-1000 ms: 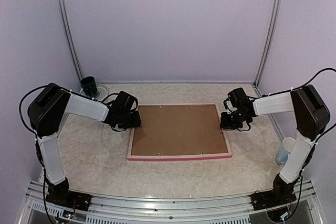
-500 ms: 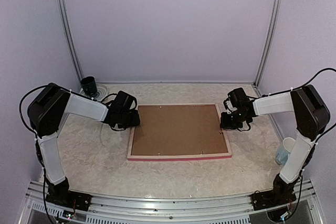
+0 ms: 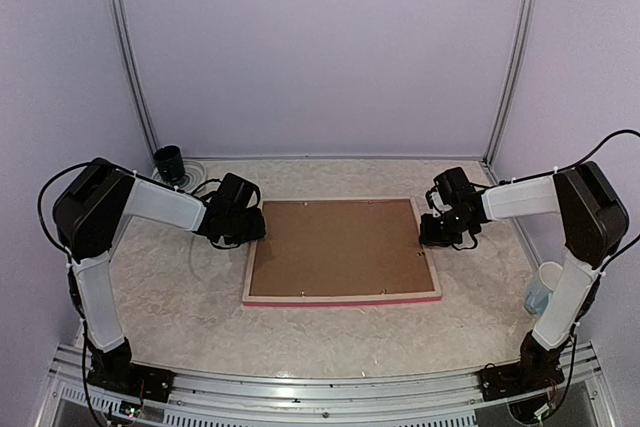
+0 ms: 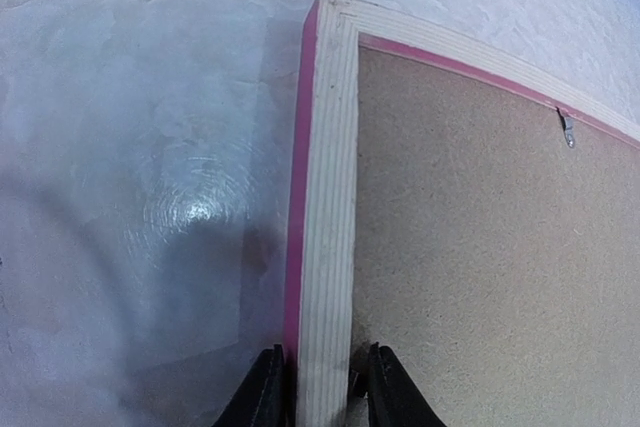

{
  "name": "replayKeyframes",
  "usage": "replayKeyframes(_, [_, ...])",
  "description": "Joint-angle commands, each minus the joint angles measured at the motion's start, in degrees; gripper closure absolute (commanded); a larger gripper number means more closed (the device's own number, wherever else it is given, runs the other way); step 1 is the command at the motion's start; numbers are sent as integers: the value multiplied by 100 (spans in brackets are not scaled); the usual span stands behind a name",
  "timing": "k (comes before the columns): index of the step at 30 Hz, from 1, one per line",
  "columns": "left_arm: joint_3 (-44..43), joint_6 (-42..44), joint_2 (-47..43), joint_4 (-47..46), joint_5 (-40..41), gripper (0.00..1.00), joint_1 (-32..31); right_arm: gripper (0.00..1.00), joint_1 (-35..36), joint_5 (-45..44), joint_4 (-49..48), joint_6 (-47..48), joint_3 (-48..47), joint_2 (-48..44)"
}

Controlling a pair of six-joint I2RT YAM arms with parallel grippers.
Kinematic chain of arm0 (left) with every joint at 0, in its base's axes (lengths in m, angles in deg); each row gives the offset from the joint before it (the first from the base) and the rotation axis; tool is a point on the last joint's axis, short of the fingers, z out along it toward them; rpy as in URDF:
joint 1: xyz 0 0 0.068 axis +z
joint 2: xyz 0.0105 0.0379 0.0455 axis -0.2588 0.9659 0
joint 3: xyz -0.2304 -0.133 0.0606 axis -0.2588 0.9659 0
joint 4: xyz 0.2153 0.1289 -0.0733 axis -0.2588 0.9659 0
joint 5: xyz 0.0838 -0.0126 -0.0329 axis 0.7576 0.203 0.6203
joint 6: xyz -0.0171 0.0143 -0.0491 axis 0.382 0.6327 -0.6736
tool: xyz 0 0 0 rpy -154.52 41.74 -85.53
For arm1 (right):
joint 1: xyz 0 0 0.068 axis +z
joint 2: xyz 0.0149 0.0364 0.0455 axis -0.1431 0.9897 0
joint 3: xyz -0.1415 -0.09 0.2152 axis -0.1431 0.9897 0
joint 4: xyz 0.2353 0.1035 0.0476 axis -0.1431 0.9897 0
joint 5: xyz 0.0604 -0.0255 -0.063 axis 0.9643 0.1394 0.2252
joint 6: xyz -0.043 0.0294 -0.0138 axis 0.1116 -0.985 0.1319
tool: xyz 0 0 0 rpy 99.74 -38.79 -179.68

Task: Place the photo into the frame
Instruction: Press the fastener onto the backboard.

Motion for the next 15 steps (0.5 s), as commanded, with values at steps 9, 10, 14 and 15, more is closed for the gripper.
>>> replayKeyframes(9, [153,-65,100,-48,8,75,22,99,65,358,98,163,-7,59])
replayKeyframes(10, [153,-77,100,-41,8,76,22,99,65,356,95,157,-15,59])
replayKeyframes(14, [154,-98,67,-36,28,76,22,99,65,352,103,152,-20,51])
replayKeyframes(15, [153,-105,59,-34,30,76,22,99,65,355,107,155,-20,50])
